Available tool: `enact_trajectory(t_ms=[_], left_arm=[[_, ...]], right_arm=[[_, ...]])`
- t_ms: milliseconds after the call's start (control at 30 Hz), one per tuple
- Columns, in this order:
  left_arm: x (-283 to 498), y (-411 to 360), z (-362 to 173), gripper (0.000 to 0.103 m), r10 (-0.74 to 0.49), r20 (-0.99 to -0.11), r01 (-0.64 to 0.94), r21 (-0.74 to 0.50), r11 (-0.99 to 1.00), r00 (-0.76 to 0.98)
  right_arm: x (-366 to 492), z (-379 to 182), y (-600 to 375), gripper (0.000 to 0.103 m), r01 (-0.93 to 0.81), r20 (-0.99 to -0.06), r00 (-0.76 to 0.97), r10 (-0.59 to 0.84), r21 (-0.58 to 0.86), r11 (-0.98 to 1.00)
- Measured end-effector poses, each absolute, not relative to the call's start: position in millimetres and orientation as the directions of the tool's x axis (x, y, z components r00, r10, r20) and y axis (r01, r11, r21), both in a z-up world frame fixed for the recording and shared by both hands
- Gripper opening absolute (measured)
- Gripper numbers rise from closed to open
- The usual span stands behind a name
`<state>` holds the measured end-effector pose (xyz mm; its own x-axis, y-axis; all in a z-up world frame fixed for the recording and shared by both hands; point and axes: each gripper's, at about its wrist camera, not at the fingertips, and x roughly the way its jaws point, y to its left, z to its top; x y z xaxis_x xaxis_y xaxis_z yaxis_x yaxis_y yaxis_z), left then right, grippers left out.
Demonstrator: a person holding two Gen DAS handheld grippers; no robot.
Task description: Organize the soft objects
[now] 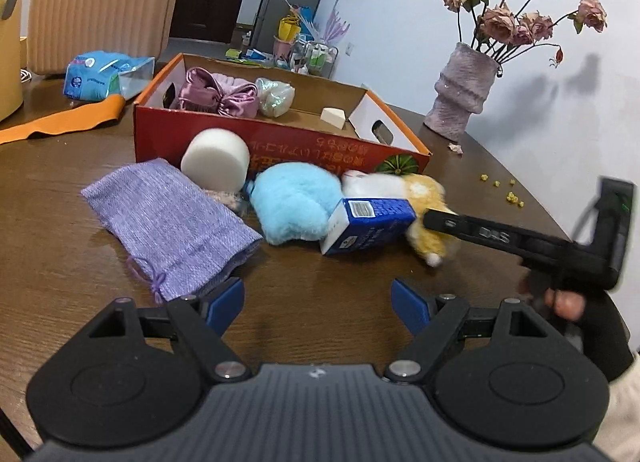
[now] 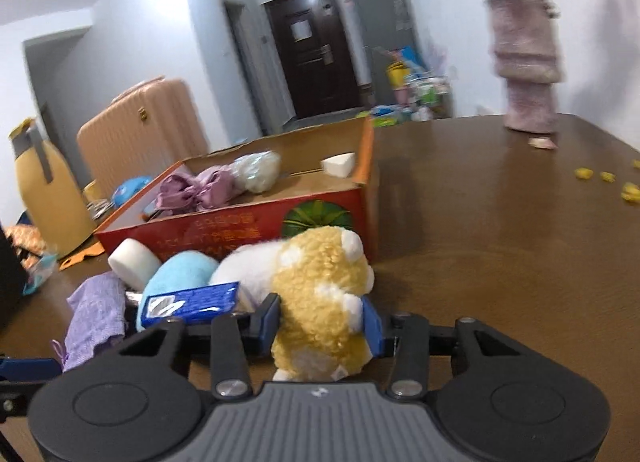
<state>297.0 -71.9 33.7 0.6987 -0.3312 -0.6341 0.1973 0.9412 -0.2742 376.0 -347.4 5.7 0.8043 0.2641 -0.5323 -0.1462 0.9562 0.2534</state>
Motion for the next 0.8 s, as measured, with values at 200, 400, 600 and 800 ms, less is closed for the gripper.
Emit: enact_trajectory(t_ms=[200,400,600,800], left_arm=[[289.3,-87.0,31.0,0.082,-0.379,-0.632,0.264,-0.272,0.925,0.676],[276.8,-89.6,39.3,0.082,-0.422,-0.595,0.287,-0.312,0.906,0.684],[266.8,-107.6,32.5,0.081,-0.522,-0.581,0.335,-0.405,0.851,0.624],[277.2,-126.0,13.2,0.056,-0.572,-0.607,0.299,-0.496,0.815,0.552]], right_arm=[[281.9,8.5,-341.8,0.056,-0.134,-0.565,0.773,0.289,0.299,0.945],[226.6,24.5,-351.1,0.057,-0.271,-0.474,0.761,0.443,0.388,0.881],[255.8,13.8,-375.4,0.057,-0.163,-0.481,0.803,0.352,0.391,0.906],[295.8,-1.4,-380.5,0.044,-0.161,-0.489,0.755,0.438,0.509,0.846]])
